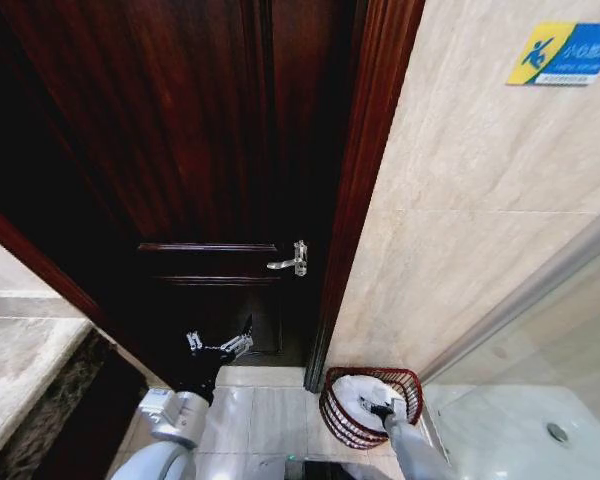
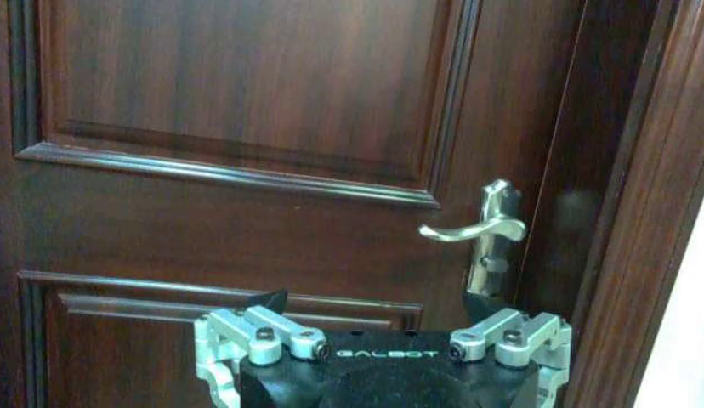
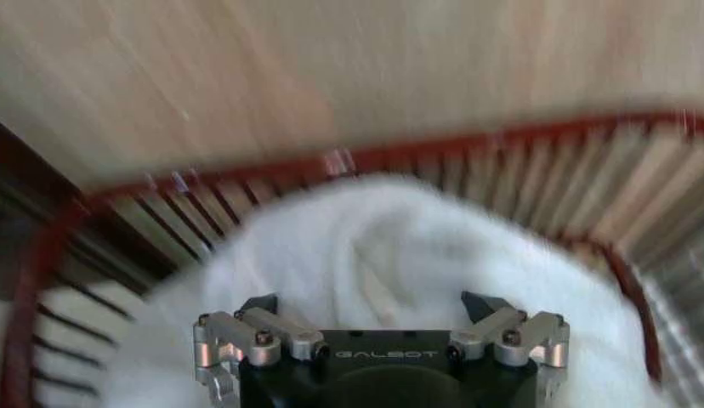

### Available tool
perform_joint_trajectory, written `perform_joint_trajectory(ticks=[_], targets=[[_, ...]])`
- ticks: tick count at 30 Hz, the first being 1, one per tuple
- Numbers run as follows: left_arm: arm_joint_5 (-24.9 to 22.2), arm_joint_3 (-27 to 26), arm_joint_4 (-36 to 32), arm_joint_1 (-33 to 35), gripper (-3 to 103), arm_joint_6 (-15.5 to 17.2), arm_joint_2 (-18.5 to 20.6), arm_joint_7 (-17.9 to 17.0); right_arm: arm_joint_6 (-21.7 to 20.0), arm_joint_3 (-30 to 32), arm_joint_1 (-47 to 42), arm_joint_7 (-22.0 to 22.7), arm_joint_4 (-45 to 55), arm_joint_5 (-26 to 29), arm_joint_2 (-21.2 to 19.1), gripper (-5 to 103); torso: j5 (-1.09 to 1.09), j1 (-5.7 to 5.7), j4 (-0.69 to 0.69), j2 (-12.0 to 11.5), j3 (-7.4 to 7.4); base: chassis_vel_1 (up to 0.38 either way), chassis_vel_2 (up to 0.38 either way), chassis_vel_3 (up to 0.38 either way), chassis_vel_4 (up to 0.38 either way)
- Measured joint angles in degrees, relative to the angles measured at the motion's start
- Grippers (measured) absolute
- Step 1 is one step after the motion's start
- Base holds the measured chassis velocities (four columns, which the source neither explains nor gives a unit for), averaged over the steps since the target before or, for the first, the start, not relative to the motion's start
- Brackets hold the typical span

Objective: Discard the used towel into the hamper.

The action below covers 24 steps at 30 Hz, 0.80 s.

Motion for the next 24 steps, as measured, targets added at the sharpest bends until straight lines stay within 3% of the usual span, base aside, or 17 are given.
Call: perform_joint_trajectory(ticks=[1, 4, 5, 9, 10, 18, 24], targets=[[0.0, 0.0, 0.0, 0.0, 100, 0.0, 0.0, 0.0, 0.0, 0.0, 0.0, 0.0, 0.0, 0.0, 0.0, 100, 0.0, 0.0, 0.0, 0.0, 0.0, 0.0, 0.0, 0.0, 0.0], [0.0, 0.01, 0.0, 0.0, 100, 0.0, 0.01, 0.0, -4.68, -0.24, -11.42, -0.3, 21.49, 3.21, -0.7, 100, -0.05, 0.0, -0.03, 0.0, -0.01, 0.0, 0.0, 0.0, 0.0], [0.0, 0.01, 0.0, 0.0, 100, 0.0, 0.01, 0.0, -4.68, -0.24, -11.42, -0.3, 21.49, 3.21, -0.7, 100, -0.05, 0.0, -0.03, 0.0, -0.01, 0.0, 0.0, 0.0, 0.0], [0.0, 0.01, 0.0, 0.0, 100, 0.0, 0.01, 0.0, -7.09, 1.22, -24.24, 1.99, 43.16, 4.69, 1.07, 100, -0.01, -0.01, -0.03, 0.0, -0.01, 0.0, 0.0, 0.0, 0.0], [0.0, 0.01, 0.0, 0.0, 100, 0.0, 0.01, 0.0, -7.09, 1.22, -24.24, 1.99, 43.16, 4.69, 1.07, 100, -0.01, -0.01, -0.03, 0.0, -0.01, 0.0, 0.0, 0.0, 0.0], [0.0, 0.01, 0.0, 0.0, 100, 0.0, 0.01, 0.0, -0.04, 2.84, -38.52, 4.66, 62.92, 1.21, 4.49, 100, -0.02, -0.01, -0.02, 0.0, -0.02, 0.0, 0.0, 0.0, 0.0], [0.0, 0.0, 0.0, 0.0, 100, 0.0, 0.01, 0.0, 2.57, 2.08, -46.46, 6.76, 78.59, 0.23, 6.76, 100, -0.05, -0.01, -0.02, 0.01, -0.01, 0.0, 0.0, 0.0, 0.0]])
